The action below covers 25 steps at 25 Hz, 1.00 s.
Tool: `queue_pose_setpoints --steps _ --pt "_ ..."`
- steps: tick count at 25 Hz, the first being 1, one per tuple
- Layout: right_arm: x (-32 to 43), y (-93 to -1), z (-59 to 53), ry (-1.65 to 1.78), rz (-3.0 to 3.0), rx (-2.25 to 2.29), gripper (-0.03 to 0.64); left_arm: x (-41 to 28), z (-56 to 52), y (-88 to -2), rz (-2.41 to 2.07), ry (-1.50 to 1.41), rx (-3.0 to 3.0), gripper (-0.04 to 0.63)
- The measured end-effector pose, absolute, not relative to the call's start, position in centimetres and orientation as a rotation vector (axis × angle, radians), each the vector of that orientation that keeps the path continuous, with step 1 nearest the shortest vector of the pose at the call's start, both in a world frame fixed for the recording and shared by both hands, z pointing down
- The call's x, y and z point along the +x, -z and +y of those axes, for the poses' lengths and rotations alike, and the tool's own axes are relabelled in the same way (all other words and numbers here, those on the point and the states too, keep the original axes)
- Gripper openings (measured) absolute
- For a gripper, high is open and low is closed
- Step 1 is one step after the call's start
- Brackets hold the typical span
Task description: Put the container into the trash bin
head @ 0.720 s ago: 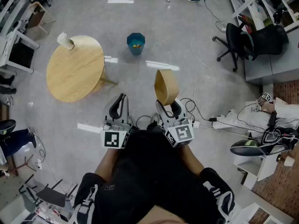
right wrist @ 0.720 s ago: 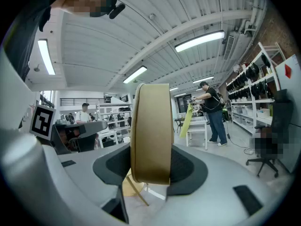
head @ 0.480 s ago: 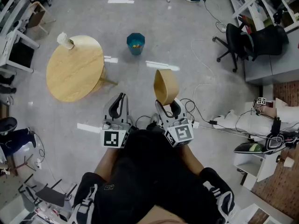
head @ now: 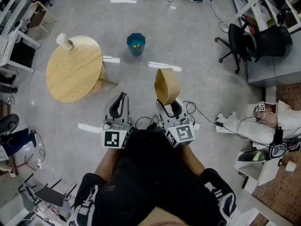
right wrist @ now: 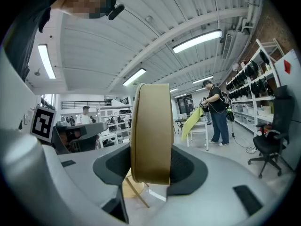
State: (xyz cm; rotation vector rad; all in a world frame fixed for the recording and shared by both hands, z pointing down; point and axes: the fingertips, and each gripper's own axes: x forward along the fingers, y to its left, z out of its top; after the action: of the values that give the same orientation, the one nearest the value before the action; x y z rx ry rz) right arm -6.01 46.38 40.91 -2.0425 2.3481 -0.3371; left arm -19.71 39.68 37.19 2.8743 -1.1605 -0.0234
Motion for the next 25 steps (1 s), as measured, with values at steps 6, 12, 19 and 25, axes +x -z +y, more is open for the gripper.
queue_pose_setpoints --steps 6,12,19,25 --pt "-3.2 -41.0 47.4 0.344 2.363 -2.019 0.23 -16.7 41.1 -37.2 -1.165 0.013 2.877 0.031" --pt "-0.9 -42.0 48.4 0.351 2.402 -1.961 0.23 -13.8 42.4 -37.4 -1.206 0.03 2.872 0.031" --pt "0.7 -43.4 48.6 0.377 2.431 -1.94 0.229 -13.0 43.9 -38.5 -1.242 -0.034 2.863 0.031" --pt "1.2 -44.5 46.7 0.409 2.442 -1.943 0.229 -12.4 41.7 -40.0 -1.226 -0.038 2.848 0.031"
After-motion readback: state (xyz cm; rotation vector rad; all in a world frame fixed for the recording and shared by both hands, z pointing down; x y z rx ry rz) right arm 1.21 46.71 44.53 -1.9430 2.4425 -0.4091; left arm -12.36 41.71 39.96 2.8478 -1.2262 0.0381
